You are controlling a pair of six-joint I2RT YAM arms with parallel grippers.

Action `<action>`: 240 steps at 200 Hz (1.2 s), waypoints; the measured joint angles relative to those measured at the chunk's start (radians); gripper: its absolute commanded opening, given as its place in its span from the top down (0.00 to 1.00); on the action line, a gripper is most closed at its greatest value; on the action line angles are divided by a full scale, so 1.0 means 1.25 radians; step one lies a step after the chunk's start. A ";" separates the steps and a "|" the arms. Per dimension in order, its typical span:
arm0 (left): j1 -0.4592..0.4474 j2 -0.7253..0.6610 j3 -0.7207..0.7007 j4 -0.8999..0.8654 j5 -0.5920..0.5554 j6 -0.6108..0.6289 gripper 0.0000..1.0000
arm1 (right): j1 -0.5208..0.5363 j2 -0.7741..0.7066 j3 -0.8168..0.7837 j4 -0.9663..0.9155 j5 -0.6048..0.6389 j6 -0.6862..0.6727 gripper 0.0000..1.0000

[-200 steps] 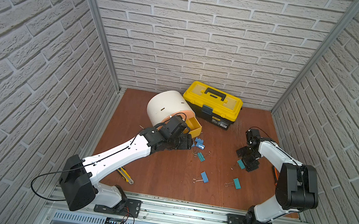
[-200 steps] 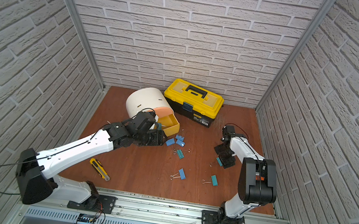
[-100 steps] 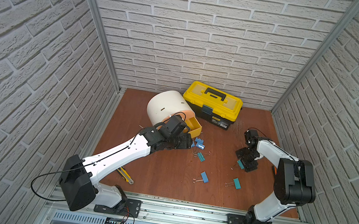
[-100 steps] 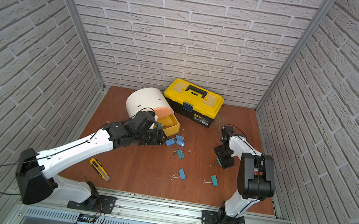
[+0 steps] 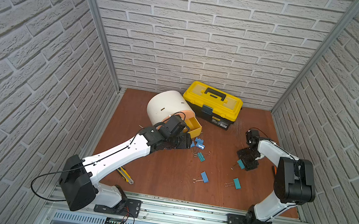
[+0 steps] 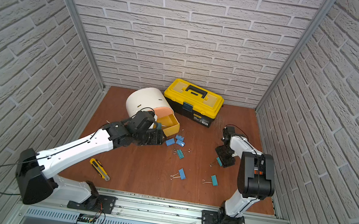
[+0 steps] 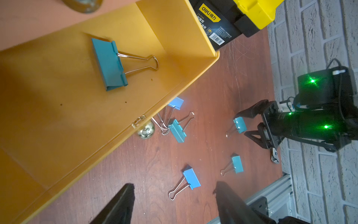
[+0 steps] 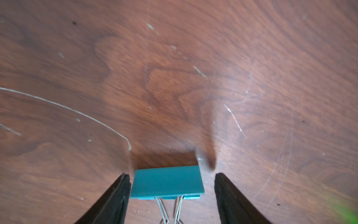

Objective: Put the binder clips in the drawer according to color
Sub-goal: Pick up the binder clip at the center of the board, then place the binder clip in the drawer.

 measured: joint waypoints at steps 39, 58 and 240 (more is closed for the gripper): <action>0.000 0.000 0.000 0.000 0.000 0.000 0.29 | -0.001 0.000 -0.005 0.012 -0.003 -0.004 0.40; 0.000 0.000 0.000 0.000 -0.001 0.000 0.29 | -0.001 0.000 -0.014 0.019 -0.010 -0.005 0.43; 0.001 -0.047 0.013 -0.035 -0.045 0.002 0.29 | -0.001 -0.148 0.010 0.022 -0.118 -0.004 0.57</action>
